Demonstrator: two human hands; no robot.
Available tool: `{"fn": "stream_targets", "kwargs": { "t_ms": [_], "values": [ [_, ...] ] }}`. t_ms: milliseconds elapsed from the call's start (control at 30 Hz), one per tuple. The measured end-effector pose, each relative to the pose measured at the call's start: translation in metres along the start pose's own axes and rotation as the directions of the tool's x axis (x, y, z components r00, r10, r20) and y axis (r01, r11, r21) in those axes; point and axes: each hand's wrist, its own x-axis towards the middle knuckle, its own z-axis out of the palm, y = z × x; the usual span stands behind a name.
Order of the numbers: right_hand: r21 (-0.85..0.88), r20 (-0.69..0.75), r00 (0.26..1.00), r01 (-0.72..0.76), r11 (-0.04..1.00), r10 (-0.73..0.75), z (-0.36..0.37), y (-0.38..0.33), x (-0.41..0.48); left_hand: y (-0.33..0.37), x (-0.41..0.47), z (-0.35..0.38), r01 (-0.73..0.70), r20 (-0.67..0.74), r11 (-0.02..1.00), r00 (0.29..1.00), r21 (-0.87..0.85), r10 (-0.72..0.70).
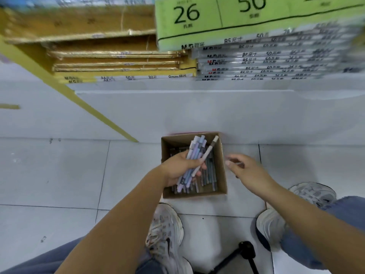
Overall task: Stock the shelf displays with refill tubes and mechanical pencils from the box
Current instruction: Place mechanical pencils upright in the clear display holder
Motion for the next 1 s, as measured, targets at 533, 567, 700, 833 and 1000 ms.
{"fn": "stream_targets", "kwargs": {
  "t_ms": [533,567,700,833,1000],
  "values": [
    [0.611,-0.324,0.820,0.562,0.557,-0.472,-0.100,-0.203,-0.136,0.170,-0.216,0.095,-0.556,0.081,0.744,0.817,0.371,0.570],
    [0.597,-0.338,0.795,0.595,0.539,-0.504,-0.110,-0.216,-0.146,0.181,-0.225,0.102,-0.580,0.075,0.715,0.794,0.390,0.604],
    [0.446,-0.459,0.651,0.757,0.477,-0.605,-0.147,-0.263,-0.180,0.228,-0.246,0.125,-0.661,0.024,0.619,0.691,0.423,0.722],
    [0.183,-0.622,0.399,0.911,0.371,-0.673,-0.194,-0.307,-0.205,0.275,-0.249,0.135,-0.783,-0.059,0.507,0.524,0.361,0.850],
    [-0.200,-0.686,0.069,0.939,0.279,-0.725,-0.247,-0.354,-0.214,0.309,-0.236,0.132,-0.869,-0.200,0.405,0.359,0.284,0.912]
  ]
}}
